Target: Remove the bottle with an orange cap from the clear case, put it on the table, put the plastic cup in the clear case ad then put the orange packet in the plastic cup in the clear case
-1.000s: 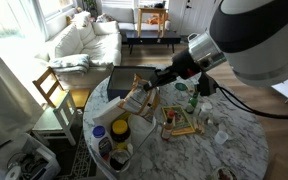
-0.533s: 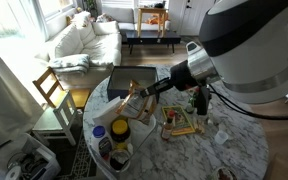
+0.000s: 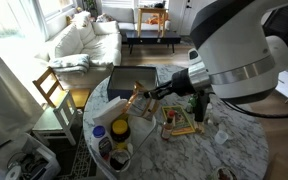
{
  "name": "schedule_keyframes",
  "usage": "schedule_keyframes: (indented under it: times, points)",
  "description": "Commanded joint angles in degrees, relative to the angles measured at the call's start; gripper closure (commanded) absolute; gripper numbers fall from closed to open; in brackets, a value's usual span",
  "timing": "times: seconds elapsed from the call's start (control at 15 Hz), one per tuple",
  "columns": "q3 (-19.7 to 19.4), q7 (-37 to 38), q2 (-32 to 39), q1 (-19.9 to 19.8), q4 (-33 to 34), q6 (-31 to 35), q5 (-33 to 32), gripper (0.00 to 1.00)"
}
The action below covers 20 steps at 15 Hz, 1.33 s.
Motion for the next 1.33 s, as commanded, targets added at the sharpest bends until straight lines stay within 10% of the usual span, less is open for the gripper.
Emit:
schedule_keyframes:
  times: [0.0, 0.8, 1.27]
  points:
    - [-0.18, -13.05, 2.49, 0.09, 3.34, 1.55, 12.17, 1.0]
    - [-4.94, -48.09, 8.27, 1.82, 5.31, -0.76, 42.52, 1.0]
    - [-4.42, -44.84, 11.34, 4.22, 4.64, -0.83, 37.62, 1.0]
